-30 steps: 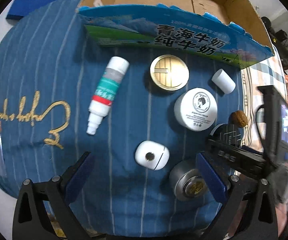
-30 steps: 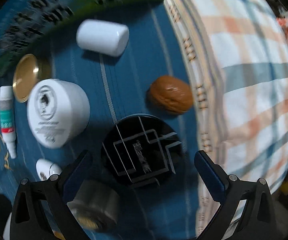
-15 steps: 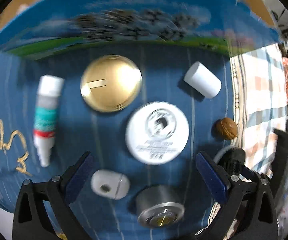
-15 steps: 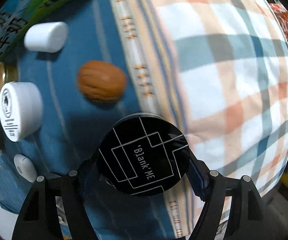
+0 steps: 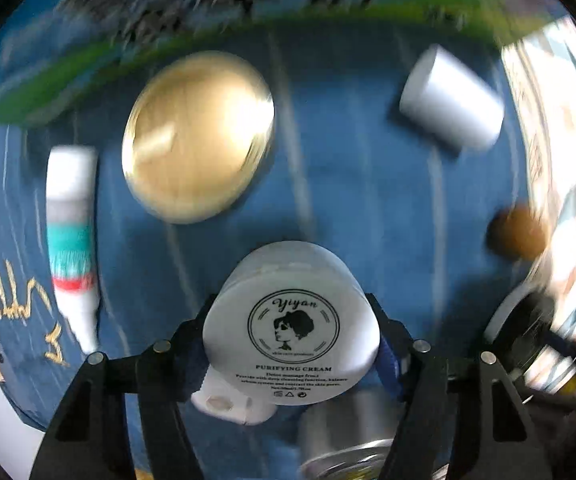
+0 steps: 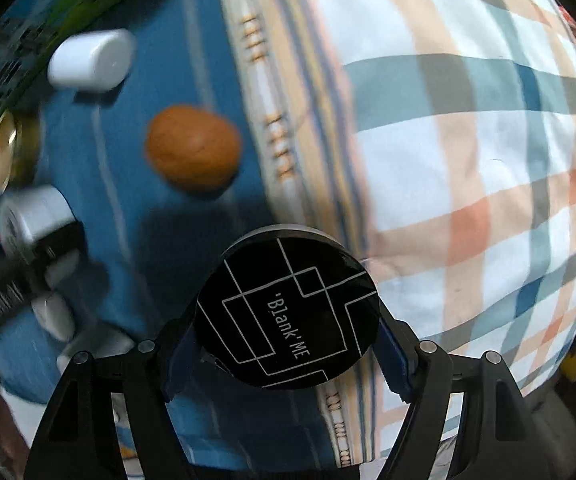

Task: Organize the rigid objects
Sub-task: 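Grasp the black Blank ME tin with right tool while left tool grasps white cream jar, then carry both jars into the cardboard box and open both tools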

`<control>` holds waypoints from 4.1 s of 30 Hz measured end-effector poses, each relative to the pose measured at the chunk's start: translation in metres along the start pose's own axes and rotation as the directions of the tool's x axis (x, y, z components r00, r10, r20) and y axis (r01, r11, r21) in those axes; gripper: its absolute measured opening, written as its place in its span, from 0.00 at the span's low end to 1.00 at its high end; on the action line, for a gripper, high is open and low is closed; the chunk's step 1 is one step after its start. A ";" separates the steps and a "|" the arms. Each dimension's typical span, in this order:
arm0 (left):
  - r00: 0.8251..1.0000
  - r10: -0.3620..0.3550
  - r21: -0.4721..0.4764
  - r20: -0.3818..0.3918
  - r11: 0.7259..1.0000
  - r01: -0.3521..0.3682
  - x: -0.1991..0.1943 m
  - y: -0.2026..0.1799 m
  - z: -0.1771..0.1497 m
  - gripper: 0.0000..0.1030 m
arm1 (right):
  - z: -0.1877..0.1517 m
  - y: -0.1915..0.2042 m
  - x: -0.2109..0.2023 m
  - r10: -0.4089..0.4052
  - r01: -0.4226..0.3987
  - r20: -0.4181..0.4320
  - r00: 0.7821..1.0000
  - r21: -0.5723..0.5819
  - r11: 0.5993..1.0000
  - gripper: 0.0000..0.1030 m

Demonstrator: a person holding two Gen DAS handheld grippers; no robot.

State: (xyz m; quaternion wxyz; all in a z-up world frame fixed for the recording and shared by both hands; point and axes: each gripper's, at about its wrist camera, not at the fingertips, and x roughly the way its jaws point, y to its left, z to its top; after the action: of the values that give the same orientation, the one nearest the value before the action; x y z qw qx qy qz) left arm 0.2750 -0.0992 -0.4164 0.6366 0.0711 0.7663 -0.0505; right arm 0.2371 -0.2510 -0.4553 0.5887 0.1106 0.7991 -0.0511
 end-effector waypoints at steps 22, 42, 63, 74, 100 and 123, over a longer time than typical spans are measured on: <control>0.999 0.013 -0.017 0.044 1.000 -0.012 -0.006 0.009 -0.035 0.64 | -0.011 0.047 0.014 -0.077 0.077 0.001 0.997 0.026 0.997 0.75; 0.938 -0.066 0.001 0.339 0.998 0.069 -0.181 0.041 -0.091 0.64 | -0.077 0.099 -0.139 0.009 0.003 0.264 0.964 -0.047 0.999 0.75; 0.840 -0.181 0.023 0.511 0.980 0.198 -0.274 0.084 -0.014 0.64 | 0.011 0.134 -0.253 0.136 -0.056 0.436 0.890 -0.192 0.980 0.75; 0.892 -0.200 -0.016 0.406 0.974 0.226 -0.241 0.089 0.130 0.64 | 0.166 0.154 -0.232 0.146 -0.074 0.364 0.920 -0.204 0.976 0.75; 0.957 -0.261 -0.122 0.130 0.953 0.277 -0.120 0.092 0.257 0.64 | 0.312 0.192 -0.117 0.004 0.051 0.196 0.981 -0.277 0.960 0.75; 0.956 -0.179 -0.115 0.231 0.971 0.210 -0.167 0.092 0.207 0.99 | 0.277 0.204 -0.125 -0.014 0.080 0.255 0.967 -0.249 0.965 1.00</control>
State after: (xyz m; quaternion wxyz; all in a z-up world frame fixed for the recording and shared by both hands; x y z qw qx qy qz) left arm 0.5215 -0.0506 -0.2889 0.7124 -0.0550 0.6963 -0.0674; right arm 0.5784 -0.1267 -0.4097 0.6931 0.0065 0.7203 0.0254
